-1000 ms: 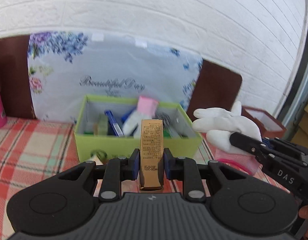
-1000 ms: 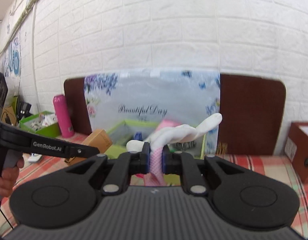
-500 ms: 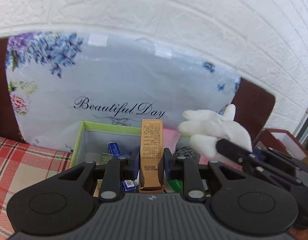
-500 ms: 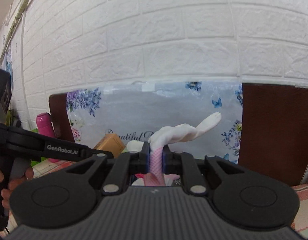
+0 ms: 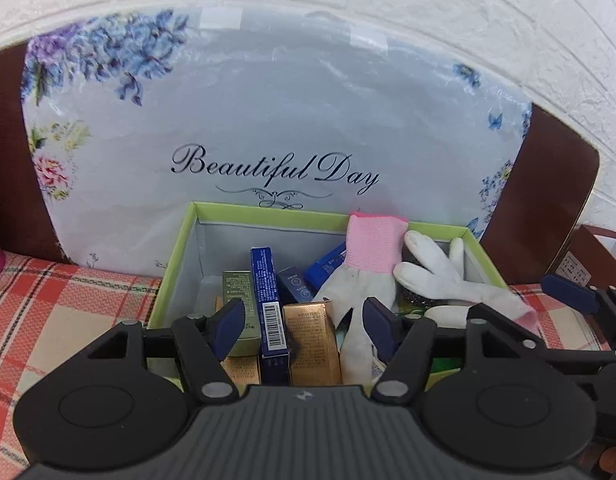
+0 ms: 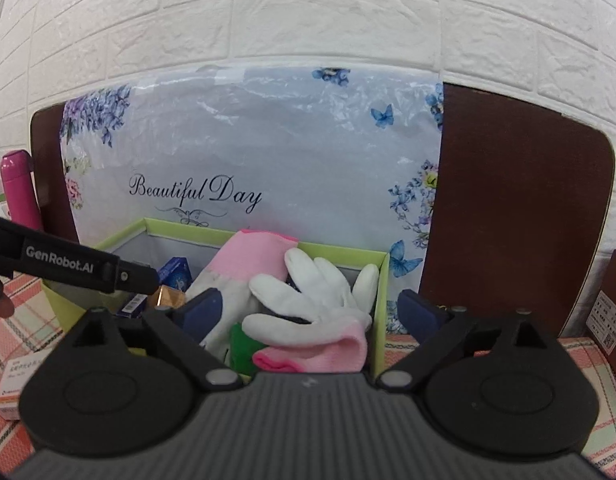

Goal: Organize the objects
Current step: 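Lower the tan box and glove into the lime-green box and open both tools, then withdraw both tools back toward the remaining items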

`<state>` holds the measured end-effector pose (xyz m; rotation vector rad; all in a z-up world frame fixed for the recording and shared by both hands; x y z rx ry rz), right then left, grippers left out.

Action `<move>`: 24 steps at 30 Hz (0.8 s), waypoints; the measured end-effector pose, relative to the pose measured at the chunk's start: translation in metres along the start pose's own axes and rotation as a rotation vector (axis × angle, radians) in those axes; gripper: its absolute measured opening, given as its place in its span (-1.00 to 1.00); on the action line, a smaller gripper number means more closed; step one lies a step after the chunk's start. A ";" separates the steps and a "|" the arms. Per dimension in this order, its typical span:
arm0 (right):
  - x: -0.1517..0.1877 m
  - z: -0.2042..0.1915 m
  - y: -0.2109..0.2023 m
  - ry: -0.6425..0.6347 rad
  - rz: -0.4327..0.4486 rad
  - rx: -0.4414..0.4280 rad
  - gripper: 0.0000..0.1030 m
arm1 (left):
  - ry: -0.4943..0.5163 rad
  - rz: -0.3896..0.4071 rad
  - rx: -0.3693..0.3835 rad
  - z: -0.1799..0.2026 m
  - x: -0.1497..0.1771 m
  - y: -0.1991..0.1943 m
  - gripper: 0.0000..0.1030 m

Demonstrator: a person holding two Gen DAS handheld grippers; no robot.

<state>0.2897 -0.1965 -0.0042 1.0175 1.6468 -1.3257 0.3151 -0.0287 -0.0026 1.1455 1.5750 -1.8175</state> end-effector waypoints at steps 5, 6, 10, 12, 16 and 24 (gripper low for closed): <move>-0.013 -0.001 -0.044 0.034 0.067 -0.025 1.00 | 0.071 0.012 -0.028 0.021 -0.003 -0.045 0.44; -0.014 0.000 -0.052 0.043 0.073 -0.026 1.00 | 0.080 0.024 -0.032 0.026 -0.002 -0.055 0.47; -0.011 0.003 -0.087 0.075 0.092 -0.032 1.00 | 0.078 0.057 -0.048 0.038 0.008 -0.091 0.60; -0.007 0.003 -0.104 0.083 0.096 -0.039 1.00 | 0.086 0.055 -0.045 0.044 0.016 -0.103 0.60; 0.002 0.004 -0.132 0.103 0.092 -0.048 1.00 | 0.063 0.031 -0.016 0.052 0.036 -0.118 0.60; 0.025 0.005 -0.160 0.155 0.063 -0.053 1.00 | 0.041 -0.001 -0.025 0.058 0.065 -0.136 0.60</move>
Point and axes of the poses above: each gripper's, at about its wrist camera, not at the fingertips, and y roughly the way its jaws point, z to its right, x to its underside, the point moved 6 cm from there along y, roughly the way its jaws point, and after that the axes turned 11 degrees about y, right-handed, at the moved point
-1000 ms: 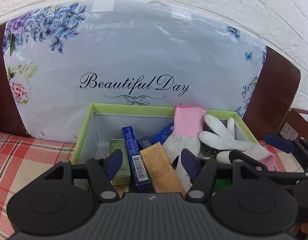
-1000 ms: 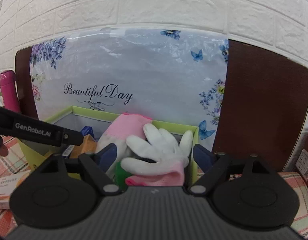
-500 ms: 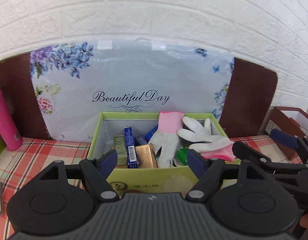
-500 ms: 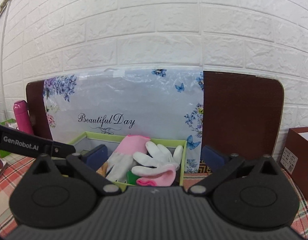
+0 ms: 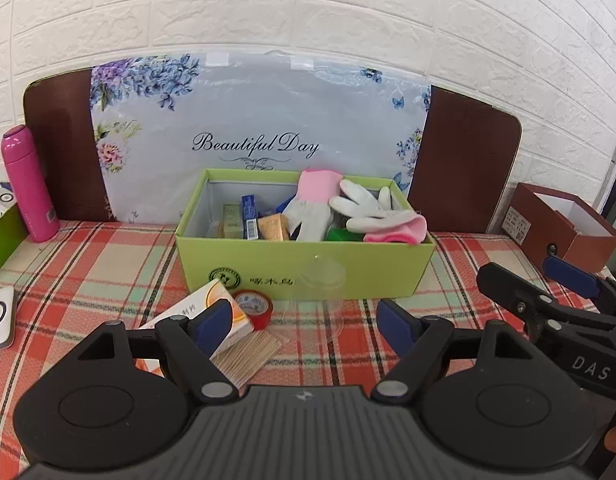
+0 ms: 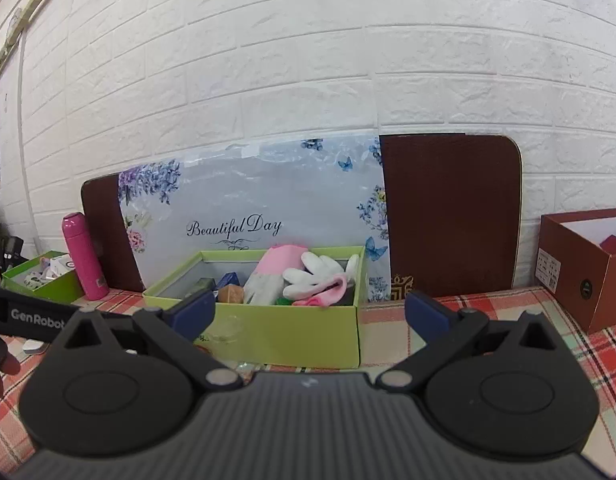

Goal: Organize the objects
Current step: 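Withdraw both tools back toward the remaining items, then grasp the clear plastic cup with the right tool while the left tool grasps the medicine box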

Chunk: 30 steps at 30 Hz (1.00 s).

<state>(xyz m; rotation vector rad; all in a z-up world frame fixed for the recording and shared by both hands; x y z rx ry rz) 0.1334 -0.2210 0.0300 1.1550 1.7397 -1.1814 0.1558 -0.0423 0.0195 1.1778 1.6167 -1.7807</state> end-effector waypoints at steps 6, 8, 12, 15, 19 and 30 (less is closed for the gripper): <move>0.017 0.002 -0.005 0.033 -0.036 0.002 1.00 | -0.007 -0.020 -0.012 -0.002 0.014 -0.004 0.60; 0.022 0.002 -0.006 0.037 -0.048 0.003 1.00 | -0.013 -0.029 -0.016 -0.004 0.019 -0.004 0.60; 0.032 0.001 -0.007 0.046 -0.070 -0.002 1.00 | -0.031 -0.047 -0.019 -0.010 0.031 -0.004 0.60; 0.042 -0.002 -0.005 0.041 -0.097 -0.005 1.00 | -0.049 -0.061 -0.016 -0.017 0.045 -0.002 0.60; 0.057 -0.010 0.000 0.008 -0.139 -0.012 1.00 | -0.079 -0.090 -0.032 -0.034 0.067 0.000 0.60; 0.070 -0.049 0.074 -0.105 -0.213 -0.040 1.00 | -0.162 -0.111 -0.090 -0.078 0.103 -0.004 0.60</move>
Point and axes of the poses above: each gripper's, at about its wrist camera, not at the fingertips, and y roughly the way its jaws point, z to its right, x to its underside, the point moved 6 cm from there along y, roughly the way its jaws point, and after that the axes turned 11 degrees about y, right-handed, at the moved point
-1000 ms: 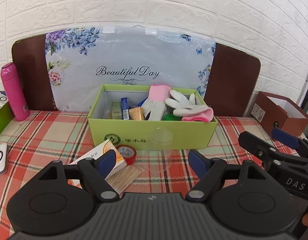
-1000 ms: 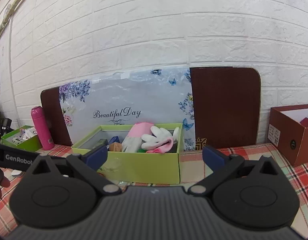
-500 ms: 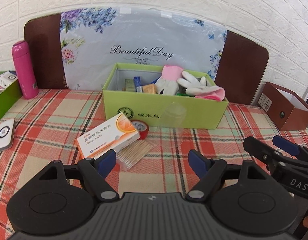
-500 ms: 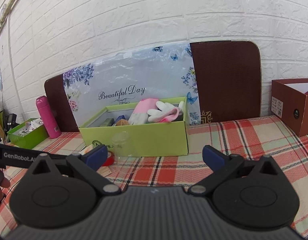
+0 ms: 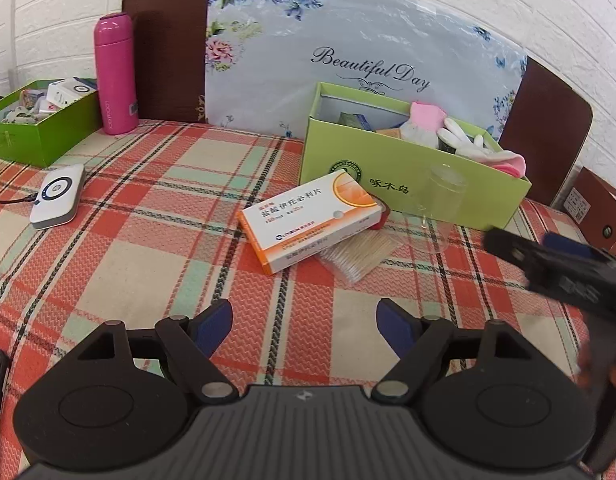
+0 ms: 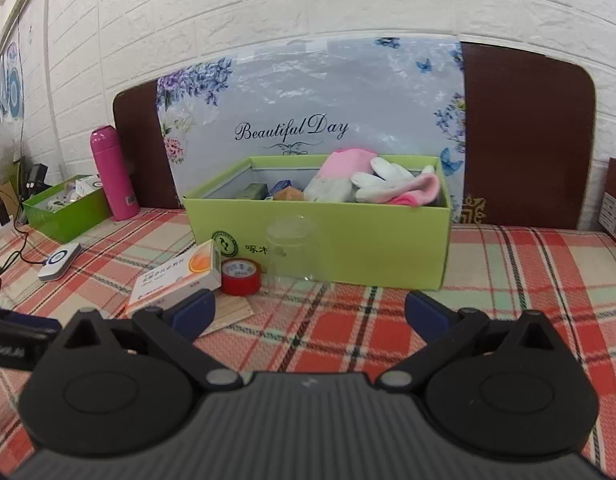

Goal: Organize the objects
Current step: 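Grasp the clear plastic cup with the right tool while the left tool grasps the medicine box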

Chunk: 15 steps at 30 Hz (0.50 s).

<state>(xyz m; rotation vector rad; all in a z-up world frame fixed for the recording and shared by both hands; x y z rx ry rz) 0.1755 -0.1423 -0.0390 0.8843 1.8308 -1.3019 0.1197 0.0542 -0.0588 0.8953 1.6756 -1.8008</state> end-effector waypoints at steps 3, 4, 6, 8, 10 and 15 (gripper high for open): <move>-0.008 -0.010 0.031 -0.034 -0.003 0.028 0.97 | -0.004 0.011 0.005 -0.007 0.003 -0.004 0.60; -0.011 -0.012 0.042 -0.034 -0.006 0.026 0.96 | -0.007 0.012 0.004 -0.009 0.004 -0.004 0.60; -0.017 -0.017 0.057 -0.028 -0.012 0.020 0.90 | -0.017 0.011 0.003 -0.015 0.005 -0.004 0.60; -0.020 -0.022 0.072 -0.031 -0.027 0.032 0.84 | -0.021 0.012 0.001 -0.020 0.004 -0.002 0.60; -0.021 -0.025 0.084 -0.060 -0.033 0.050 0.57 | -0.012 0.016 -0.001 -0.023 0.001 -0.001 0.60; -0.016 -0.018 0.065 -0.034 -0.048 0.053 -0.12 | 0.058 0.055 0.030 -0.031 -0.020 0.009 0.60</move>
Point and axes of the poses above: each gripper's, at about its wrist camera, not at the fingertips, and y roughly the way its jaws point, z to its right, x to its underside, the point moved 6 cm from there along y, roughly the way its jaws point, and after that the axes turned 11 degrees about y, right-handed, at the moved point
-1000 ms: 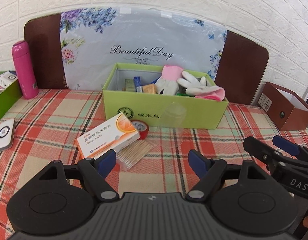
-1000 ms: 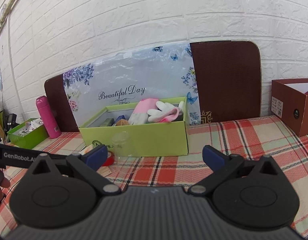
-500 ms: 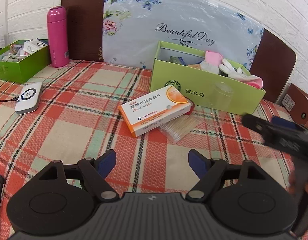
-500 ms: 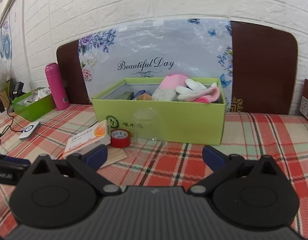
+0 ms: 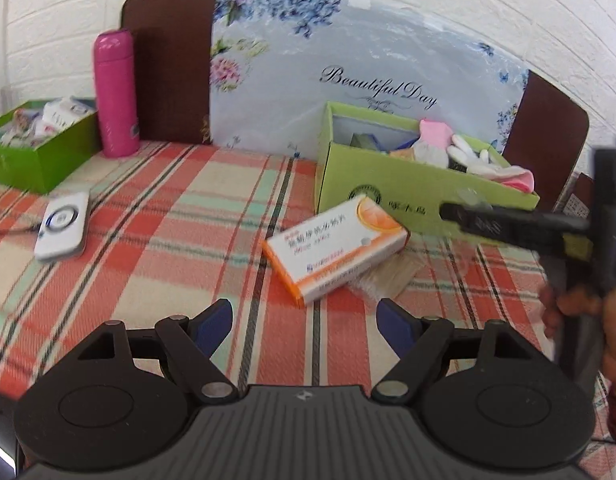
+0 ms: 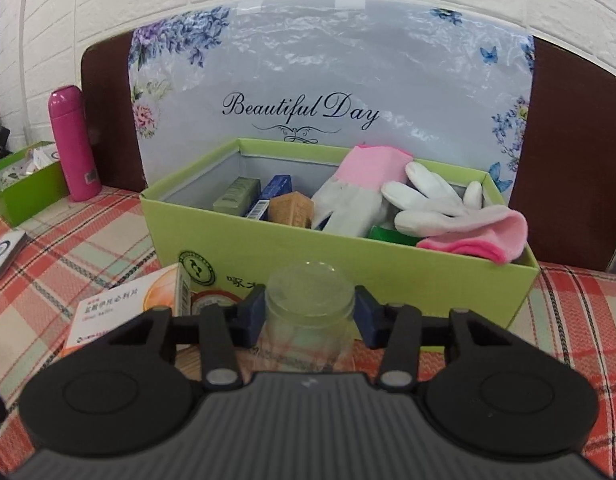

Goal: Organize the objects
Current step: 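Grasp the clear plastic cup with the right tool while the left tool grasps the medicine box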

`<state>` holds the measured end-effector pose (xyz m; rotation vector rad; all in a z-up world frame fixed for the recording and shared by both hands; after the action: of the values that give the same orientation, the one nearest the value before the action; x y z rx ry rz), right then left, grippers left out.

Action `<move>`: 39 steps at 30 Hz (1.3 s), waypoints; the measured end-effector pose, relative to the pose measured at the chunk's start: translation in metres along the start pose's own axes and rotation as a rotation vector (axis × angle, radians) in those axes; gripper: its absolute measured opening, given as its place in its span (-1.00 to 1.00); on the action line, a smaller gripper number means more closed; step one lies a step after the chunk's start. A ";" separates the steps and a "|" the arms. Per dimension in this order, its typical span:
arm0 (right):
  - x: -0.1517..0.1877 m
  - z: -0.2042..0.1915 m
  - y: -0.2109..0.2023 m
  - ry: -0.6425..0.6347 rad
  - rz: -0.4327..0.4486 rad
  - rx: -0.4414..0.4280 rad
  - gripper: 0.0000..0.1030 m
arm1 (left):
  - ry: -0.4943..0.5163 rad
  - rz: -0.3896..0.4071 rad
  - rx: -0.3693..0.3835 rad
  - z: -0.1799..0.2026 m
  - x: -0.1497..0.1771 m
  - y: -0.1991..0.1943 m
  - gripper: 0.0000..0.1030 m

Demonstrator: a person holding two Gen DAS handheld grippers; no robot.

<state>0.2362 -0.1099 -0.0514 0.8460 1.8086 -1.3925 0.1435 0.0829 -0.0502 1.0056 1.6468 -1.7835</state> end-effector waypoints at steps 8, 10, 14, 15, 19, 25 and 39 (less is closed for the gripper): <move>0.042 0.027 -0.082 0.079 -0.013 -0.053 -0.12 | 0.007 0.023 0.110 -0.020 -0.057 0.070 0.60; 0.050 0.036 -0.097 0.102 -0.018 -0.039 -0.12 | -0.051 -0.005 0.142 -0.025 -0.064 0.090 0.60; 0.059 0.051 -0.117 0.130 -0.011 -0.001 -0.12 | -0.114 -0.104 0.252 -0.025 -0.059 0.124 0.60; 0.060 0.054 -0.120 0.132 -0.010 0.006 -0.12 | -0.119 -0.116 0.269 -0.024 -0.056 0.125 0.59; 0.061 0.061 -0.123 0.152 -0.015 0.009 -0.11 | -0.086 -0.095 0.356 -0.006 -0.039 0.102 0.59; 0.067 0.056 -0.121 0.145 -0.020 -0.003 -0.09 | 0.128 -0.123 0.319 0.044 0.000 0.072 0.59; 0.103 0.065 -0.133 0.091 -0.068 0.046 0.04 | 0.262 -0.151 0.278 0.117 0.052 0.021 0.38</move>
<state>0.0788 -0.1922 -0.0801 0.8915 1.8962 -1.4652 0.1080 -0.0295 -0.1059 1.3164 1.6962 -2.0976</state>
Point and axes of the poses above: each gripper's, at about its wrist camera, not at the fingertips, and y roughly the way its jaws point, z to its right, x to its underside, the point moved 6 cm from there along y, roughly the way its jaws point, and after that the axes turned 11 degrees about y, right-handed, at the moved point
